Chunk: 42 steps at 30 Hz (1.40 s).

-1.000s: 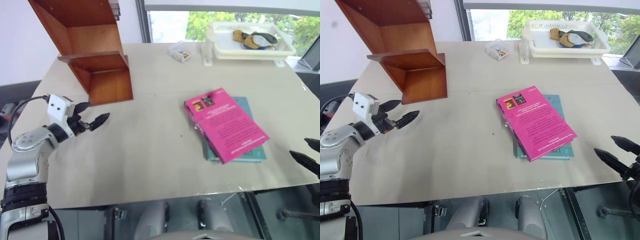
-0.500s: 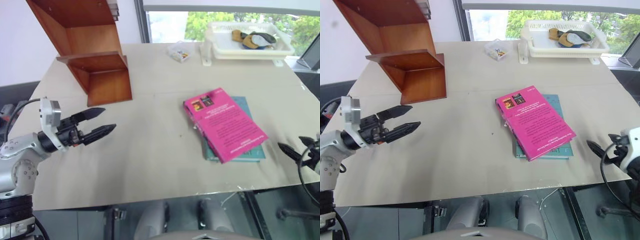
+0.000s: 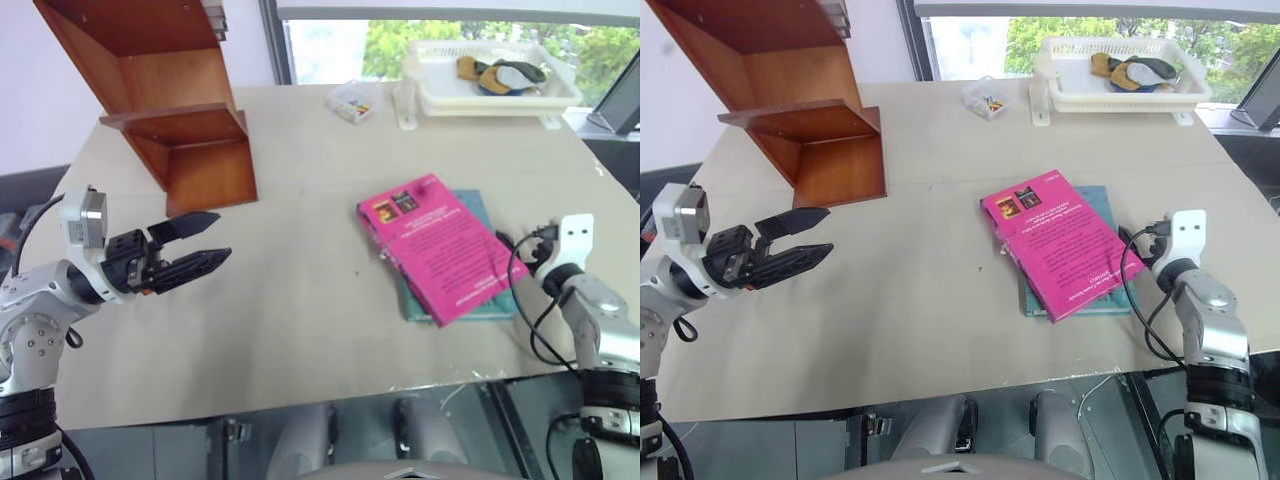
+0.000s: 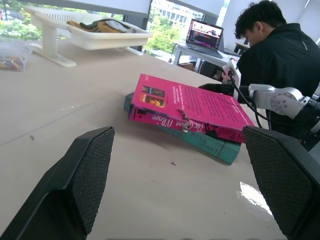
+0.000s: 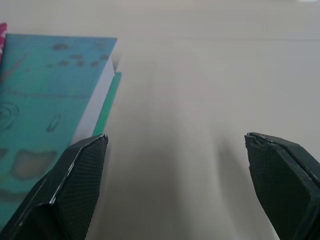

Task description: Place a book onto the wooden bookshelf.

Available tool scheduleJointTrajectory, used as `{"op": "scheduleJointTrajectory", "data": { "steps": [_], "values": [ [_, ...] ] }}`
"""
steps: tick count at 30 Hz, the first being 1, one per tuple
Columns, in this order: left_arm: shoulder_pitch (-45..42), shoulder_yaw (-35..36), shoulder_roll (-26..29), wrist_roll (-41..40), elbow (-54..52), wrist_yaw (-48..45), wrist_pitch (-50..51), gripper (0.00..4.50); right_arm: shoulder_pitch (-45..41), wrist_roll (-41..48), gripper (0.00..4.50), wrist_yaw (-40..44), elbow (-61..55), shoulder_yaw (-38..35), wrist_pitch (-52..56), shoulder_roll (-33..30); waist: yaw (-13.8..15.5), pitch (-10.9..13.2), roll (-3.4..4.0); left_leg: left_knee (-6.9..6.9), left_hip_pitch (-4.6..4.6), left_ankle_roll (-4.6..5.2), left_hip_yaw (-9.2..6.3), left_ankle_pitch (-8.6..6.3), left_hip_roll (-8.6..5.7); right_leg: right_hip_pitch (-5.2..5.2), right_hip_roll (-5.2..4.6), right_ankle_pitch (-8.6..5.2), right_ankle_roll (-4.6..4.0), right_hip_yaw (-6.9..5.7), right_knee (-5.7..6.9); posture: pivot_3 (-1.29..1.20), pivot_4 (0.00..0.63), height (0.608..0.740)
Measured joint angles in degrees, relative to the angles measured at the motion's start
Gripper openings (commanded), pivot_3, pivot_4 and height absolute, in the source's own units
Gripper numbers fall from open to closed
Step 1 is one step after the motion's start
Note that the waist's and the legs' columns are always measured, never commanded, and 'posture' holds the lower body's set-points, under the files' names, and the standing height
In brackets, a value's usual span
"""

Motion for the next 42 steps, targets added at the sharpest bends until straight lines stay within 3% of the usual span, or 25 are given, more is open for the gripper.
{"op": "scheduleJointTrajectory", "data": {
  "steps": [11,21,25,33,36,42],
  "values": [
    [1.57,0.21,-0.91,-0.01,-1.68,1.75,-0.23,4.41,-4.50,0.23,4.50,7.77,4.60,6.91,-2.53,3.27,-0.37,0.01,0.02,-0.02,0.08,0.13,-0.04,-0.08,0.07,-0.02,0.05,0.00,-0.01,-0.01,0.15,0.00,0.150,0.740],
    [3.22,0.72,-1.72,-1.15,-3.76,3.20,0.64,4.41,-8.22,-2.05,4.50,4.46,6.69,12.57,-5.81,14.01,-0.78,0.00,0.01,-0.05,0.08,-0.09,-0.08,0.04,0.04,-0.04,0.03,0.00,-0.02,-0.01,0.16,0.00,0.150,0.740],
    [4.91,0.80,-1.75,-2.04,-4.08,3.94,2.85,4.41,-7.79,-2.63,4.50,4.17,6.00,13.48,-6.26,14.57,-0.96,0.00,0.01,-0.05,0.08,-0.09,-0.10,0.04,0.02,-0.04,0.01,0.00,-0.02,-0.02,0.16,0.00,0.150,0.740],
    [9.41,1.62,-6.34,-7.65,-6.64,14.51,12.05,4.41,-1.36,-2.36,4.50,3.86,-1.36,9.18,-5.59,5.41,-0.67,0.06,0.14,-0.09,0.04,0.01,-0.19,-0.02,-0.10,-0.04,-0.19,0.00,-0.02,-0.06,0.14,0.00,0.150,0.740],
    [11.45,3.34,-9.61,-15.61,-6.10,21.80,19.19,4.41,5.44,0.38,4.50,6.16,-8.89,3.22,-3.69,-1.58,-0.09,0.06,0.13,-0.09,0.00,0.12,-0.24,-0.09,-0.10,-0.03,-0.23,0.00,-0.01,-0.12,0.10,0.00,0.150,0.740],
    [12.73,3.17,-16.55,-28.44,-6.05,37.31,26.58,4.41,17.55,9.89,4.50,15.41,-22.66,-3.94,0.25,-9.39,0.19,-0.02,0.05,-0.02,0.15,0.14,-0.21,-0.09,-0.03,0.09,-0.36,0.00,-0.01,-0.07,0.18,0.00,0.150,0.740]
  ]
}}
